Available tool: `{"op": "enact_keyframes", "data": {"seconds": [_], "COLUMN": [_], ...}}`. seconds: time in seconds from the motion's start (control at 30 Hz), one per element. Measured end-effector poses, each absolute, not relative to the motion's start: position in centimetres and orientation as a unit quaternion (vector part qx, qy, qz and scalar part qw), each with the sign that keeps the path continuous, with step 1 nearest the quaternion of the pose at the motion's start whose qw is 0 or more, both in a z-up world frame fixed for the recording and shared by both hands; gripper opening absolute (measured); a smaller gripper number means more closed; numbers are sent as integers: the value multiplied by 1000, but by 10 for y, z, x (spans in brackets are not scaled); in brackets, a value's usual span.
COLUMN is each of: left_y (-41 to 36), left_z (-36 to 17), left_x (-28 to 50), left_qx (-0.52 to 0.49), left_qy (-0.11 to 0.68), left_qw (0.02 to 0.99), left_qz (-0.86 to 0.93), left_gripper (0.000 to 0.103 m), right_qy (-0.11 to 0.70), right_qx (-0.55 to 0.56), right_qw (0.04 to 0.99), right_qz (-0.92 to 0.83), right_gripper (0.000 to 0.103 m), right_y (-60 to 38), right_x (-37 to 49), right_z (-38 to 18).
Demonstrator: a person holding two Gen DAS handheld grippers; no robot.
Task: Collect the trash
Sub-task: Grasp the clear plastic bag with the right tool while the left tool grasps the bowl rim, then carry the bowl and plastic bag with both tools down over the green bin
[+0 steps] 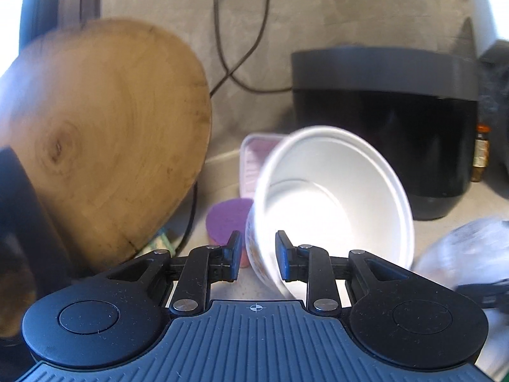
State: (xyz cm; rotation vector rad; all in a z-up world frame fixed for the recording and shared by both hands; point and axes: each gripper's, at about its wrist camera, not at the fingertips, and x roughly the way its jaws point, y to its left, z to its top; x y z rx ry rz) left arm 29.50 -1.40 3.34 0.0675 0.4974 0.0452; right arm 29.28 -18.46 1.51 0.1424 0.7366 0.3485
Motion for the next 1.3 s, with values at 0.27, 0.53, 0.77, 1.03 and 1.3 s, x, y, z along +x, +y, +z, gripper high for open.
{"op": "enact_keyframes", "data": {"seconds": [0.27, 0.53, 0.77, 1.03, 1.3], "left_y": [2, -22, -61, -152, -208], "left_z": [38, 103, 145, 96, -22], "left_x": [279, 208, 127, 61, 56], "left_qx": [-12, 53, 25, -3, -40], "left_qy": [217, 125, 101, 163, 314], "left_qw": [976, 991, 992, 954, 888], "left_qz": [4, 14, -77, -253, -333], "left_gripper": [10, 10, 10, 11, 11], "right_qy": [300, 216, 124, 90, 129], "right_qx": [117, 147, 125, 107, 81], "right_qw": [922, 940, 972, 990, 986], "right_qz": [215, 220, 157, 4, -70], "right_gripper": [27, 27, 27, 27, 27], "right_y": [-208, -243, -294, -366, -414], "right_x": [244, 184, 83, -19, -74], "right_z": [54, 88, 100, 76, 33]}}
